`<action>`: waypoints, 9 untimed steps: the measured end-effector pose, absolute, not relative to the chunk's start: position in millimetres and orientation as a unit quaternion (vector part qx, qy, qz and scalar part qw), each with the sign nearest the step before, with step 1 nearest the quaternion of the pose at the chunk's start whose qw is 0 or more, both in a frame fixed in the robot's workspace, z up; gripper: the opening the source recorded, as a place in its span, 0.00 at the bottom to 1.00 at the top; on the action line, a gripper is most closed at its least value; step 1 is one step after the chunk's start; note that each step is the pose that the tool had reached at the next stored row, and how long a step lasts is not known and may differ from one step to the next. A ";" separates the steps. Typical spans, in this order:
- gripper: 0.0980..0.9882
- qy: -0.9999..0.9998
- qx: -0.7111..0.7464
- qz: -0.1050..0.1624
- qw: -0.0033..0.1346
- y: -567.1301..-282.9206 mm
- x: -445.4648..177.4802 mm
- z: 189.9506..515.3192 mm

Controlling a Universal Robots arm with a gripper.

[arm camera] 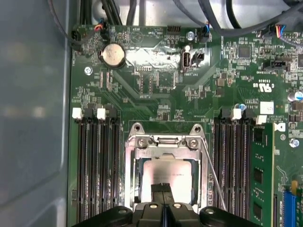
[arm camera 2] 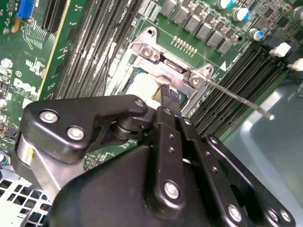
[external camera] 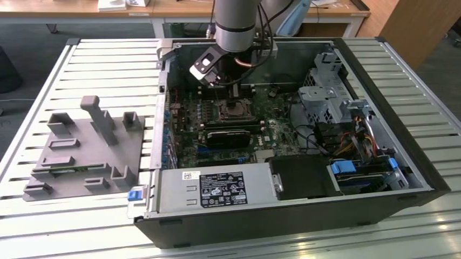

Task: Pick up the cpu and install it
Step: 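Close the cpu cover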

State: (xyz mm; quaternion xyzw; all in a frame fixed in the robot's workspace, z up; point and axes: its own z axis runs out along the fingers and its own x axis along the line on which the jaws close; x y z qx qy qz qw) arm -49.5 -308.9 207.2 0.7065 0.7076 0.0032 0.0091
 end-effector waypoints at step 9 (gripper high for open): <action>0.01 0.708 0.707 0.003 0.009 -309.0 -38.8 207.2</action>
